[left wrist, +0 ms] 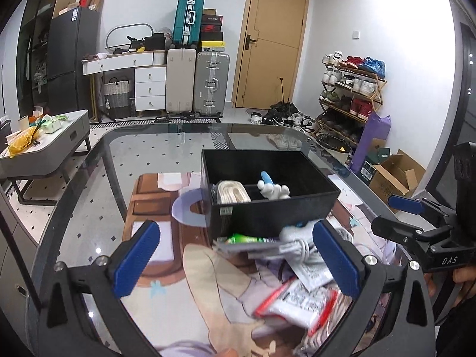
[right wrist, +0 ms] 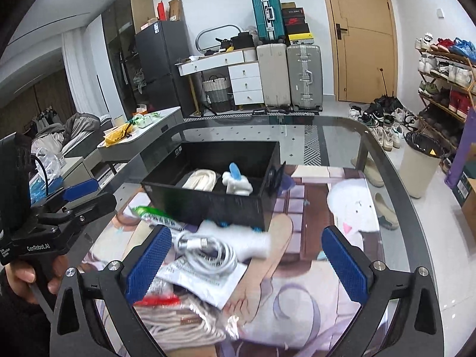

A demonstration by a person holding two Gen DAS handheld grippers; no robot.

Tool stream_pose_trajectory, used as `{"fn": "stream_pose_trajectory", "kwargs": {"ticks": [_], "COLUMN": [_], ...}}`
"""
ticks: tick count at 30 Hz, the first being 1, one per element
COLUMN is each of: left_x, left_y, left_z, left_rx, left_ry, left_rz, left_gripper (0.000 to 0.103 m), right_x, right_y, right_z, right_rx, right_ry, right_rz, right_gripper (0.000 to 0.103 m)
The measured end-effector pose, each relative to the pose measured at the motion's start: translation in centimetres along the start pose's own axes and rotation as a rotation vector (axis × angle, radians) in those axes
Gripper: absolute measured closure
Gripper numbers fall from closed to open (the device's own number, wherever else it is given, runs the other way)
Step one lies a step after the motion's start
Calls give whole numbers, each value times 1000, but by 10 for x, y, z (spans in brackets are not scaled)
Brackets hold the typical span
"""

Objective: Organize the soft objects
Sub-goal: 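Move both grippers back toward the remaining items on the mat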

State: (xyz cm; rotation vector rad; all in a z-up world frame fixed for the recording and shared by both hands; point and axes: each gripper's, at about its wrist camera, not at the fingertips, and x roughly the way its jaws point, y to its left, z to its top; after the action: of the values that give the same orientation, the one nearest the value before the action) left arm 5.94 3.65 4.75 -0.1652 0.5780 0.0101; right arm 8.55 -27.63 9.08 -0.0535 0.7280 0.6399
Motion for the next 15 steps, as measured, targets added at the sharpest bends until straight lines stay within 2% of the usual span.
{"fn": "stream_pose_trajectory", "kwargs": {"ticks": [8,15], "left_x": [-13,-13], "left_y": [0,6], "left_z": [-26,-47], "left_rx": [9,-15], "left_ry": [11,40], "left_rz": [33,22], "left_gripper": [0,0], "right_x": [-14,-17], "right_y": [11,19], "right_z": [-20,-38], "right_rx": [2,2], "right_ry": [28,65], "right_rz": [3,16], "right_gripper": [1,1]}}
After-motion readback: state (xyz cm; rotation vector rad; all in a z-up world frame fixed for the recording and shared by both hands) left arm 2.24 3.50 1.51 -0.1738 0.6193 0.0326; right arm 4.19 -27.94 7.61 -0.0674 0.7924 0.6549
